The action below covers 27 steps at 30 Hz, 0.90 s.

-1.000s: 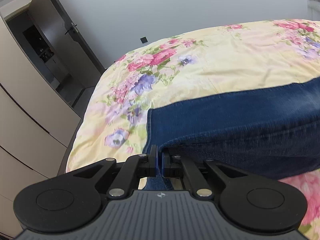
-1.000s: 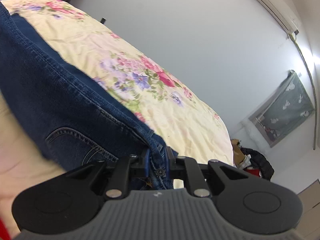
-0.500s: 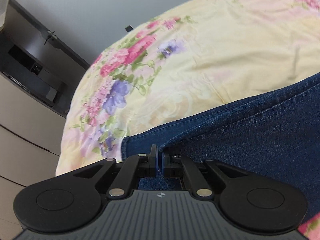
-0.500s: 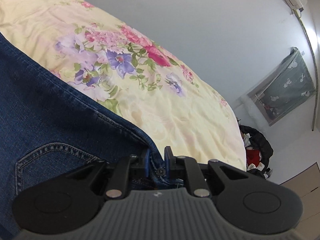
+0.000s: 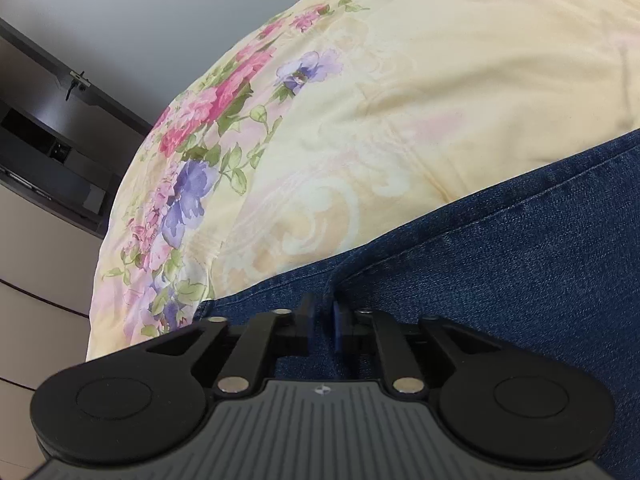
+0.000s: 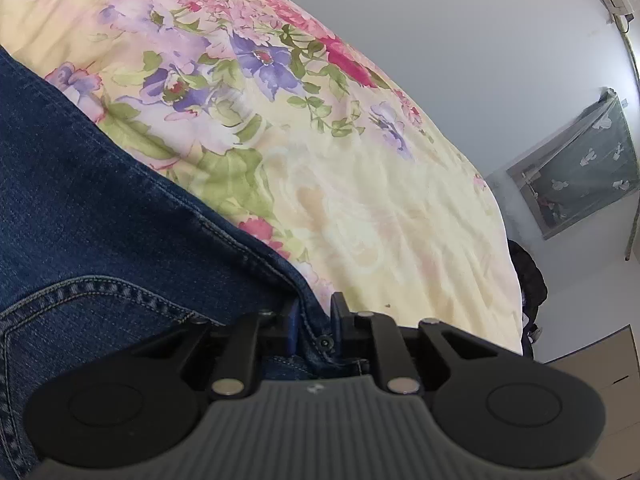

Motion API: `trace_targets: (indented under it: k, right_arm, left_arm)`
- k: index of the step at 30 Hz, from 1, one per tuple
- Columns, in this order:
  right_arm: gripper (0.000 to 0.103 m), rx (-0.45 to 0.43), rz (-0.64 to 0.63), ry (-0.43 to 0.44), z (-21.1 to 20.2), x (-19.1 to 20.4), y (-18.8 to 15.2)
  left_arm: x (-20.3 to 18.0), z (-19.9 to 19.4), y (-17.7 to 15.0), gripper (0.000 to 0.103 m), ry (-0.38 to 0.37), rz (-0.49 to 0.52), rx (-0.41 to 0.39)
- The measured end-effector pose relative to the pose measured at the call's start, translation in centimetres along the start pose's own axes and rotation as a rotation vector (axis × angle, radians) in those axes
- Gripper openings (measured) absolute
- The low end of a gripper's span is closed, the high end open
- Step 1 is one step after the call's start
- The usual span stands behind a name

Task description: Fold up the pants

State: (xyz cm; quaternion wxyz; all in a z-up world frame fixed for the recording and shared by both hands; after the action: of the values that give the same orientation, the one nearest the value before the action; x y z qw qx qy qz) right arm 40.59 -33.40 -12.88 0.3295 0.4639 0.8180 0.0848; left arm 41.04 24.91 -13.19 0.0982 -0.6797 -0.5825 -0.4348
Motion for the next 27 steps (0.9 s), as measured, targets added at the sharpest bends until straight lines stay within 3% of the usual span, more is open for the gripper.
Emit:
trace_targets:
  k: [1, 2, 3, 4, 9, 13, 15, 22, 24, 27]
  right_arm:
    - [0.017, -0.005, 0.015, -0.006, -0.5, -0.2, 0.1]
    - [0.034, -0.012, 0.037, -0.011, -1.1, -0.5, 0.1]
    - [0.041, -0.025, 0.061, -0.02, -1.7, -0.8, 0.2]
    - [0.048, -0.04, 0.086, -0.026, -2.6, -1.1, 0.2]
    - [0.049, -0.085, 0.21, -0.012, -6.8, -0.8, -0.1]
    - [0.051, -0.109, 0.252, 0.048, -10.0, 2.0, -1.4]
    - [0.051, -0.108, 0.244, 0.065, -10.9, 3.7, -2.3]
    - [0.049, -0.097, 0.338, 0.114, -12.3, 7.0, -5.3]
    - [0.049, -0.08, 0.351, 0.107, -12.2, 7.5, -5.9]
    - [0.049, -0.047, 0.354, 0.098, -11.9, 7.8, -6.5]
  left_arm:
    - [0.6, -0.2, -0.1, 0.047, 0.001, -0.012, -0.005]
    - [1.3, -0.6, -0.3, 0.067, -0.006, -0.031, -0.014]
    - [2.2, -1.2, -0.4, 0.07, -0.019, -0.056, -0.032]
    - [3.1, -1.7, -0.5, 0.07, -0.03, -0.077, -0.044]
    - [8.2, -4.3, -1.8, 0.069, -0.1, -0.193, -0.066]
    - [10.4, -5.8, -4.5, 0.052, -0.223, -0.232, -0.054]
    - [10.1, -6.3, -6.3, 0.051, -0.262, -0.204, -0.058]
    - [7.0, -4.7, -11.4, 0.066, -0.215, -0.111, -0.06]
    - [6.3, -3.8, -11.5, 0.063, -0.16, -0.081, -0.065]
    - [7.8, -2.7, -10.6, 0.05, -0.083, -0.131, -0.088]
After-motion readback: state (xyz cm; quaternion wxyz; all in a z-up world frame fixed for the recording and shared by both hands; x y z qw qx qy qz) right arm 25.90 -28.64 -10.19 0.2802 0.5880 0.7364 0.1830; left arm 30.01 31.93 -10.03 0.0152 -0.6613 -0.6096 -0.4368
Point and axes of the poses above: each gripper's, at about its wrist camera, not at the fingertips, and z roughly the way its jaws point, x to its left, y to its top, the point moved 2 cm from there along z, roughly the way its jaws point, and after that the axes turned 12 degrees about y, right-handed, at the moved point
